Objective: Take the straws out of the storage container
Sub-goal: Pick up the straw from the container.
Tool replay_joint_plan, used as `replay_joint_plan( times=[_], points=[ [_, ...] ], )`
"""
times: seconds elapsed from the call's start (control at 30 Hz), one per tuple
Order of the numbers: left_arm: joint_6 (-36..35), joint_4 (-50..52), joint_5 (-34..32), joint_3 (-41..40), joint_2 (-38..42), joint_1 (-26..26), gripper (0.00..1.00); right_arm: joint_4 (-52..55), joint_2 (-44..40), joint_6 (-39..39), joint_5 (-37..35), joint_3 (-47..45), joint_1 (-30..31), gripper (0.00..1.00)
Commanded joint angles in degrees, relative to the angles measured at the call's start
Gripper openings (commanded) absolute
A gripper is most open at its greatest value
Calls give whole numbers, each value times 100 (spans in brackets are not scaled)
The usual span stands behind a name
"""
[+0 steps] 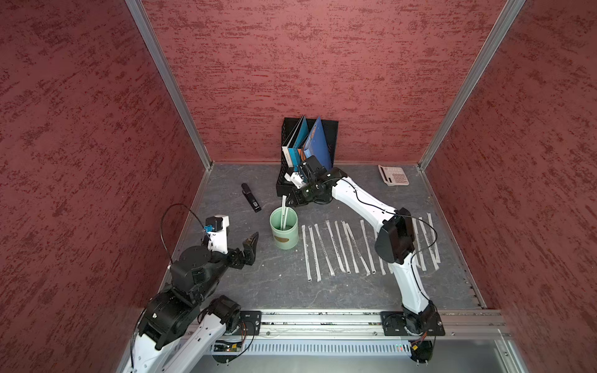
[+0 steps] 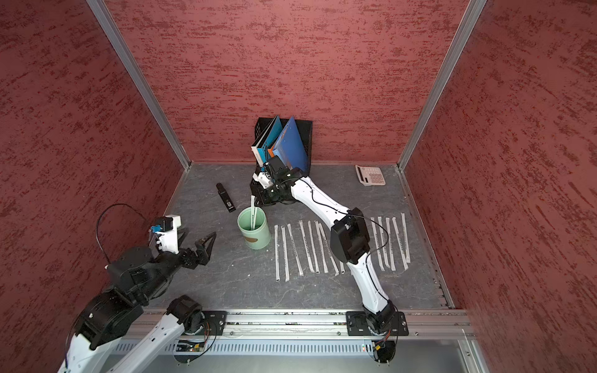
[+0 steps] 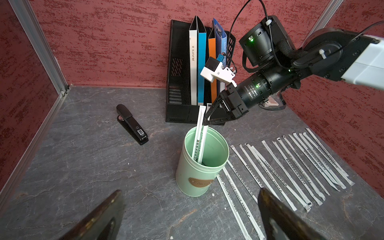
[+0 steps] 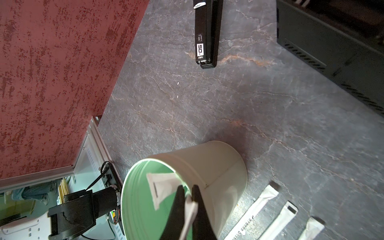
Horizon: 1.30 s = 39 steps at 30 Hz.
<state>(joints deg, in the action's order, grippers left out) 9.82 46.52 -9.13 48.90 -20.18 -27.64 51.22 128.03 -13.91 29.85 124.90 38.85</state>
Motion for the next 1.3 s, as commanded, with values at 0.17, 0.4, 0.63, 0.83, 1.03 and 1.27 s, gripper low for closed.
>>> replay_joint_plan(
  times=[0.17,0.4,0.63,0.83,1.03,1.27],
  points=[
    [27,-29,58,-36,-13,22,99,-121,-481,20,7,15,-18,2],
    [28,-30,51,-38,2,26,99,-181,-1004,45,-172,-246,-20,2],
    [37,-28,60,-30,14,19,99,-38,-1707,134,-436,-452,-18,2],
    [37,-38,60,-36,63,17,99,320,-2233,264,-690,-388,-18,2],
    [32,-38,69,-45,89,27,99,871,-2638,411,-897,-163,-27,3],
    [29,-39,86,-38,116,24,99,1677,-2797,588,-1204,441,-44,2]
  ],
)
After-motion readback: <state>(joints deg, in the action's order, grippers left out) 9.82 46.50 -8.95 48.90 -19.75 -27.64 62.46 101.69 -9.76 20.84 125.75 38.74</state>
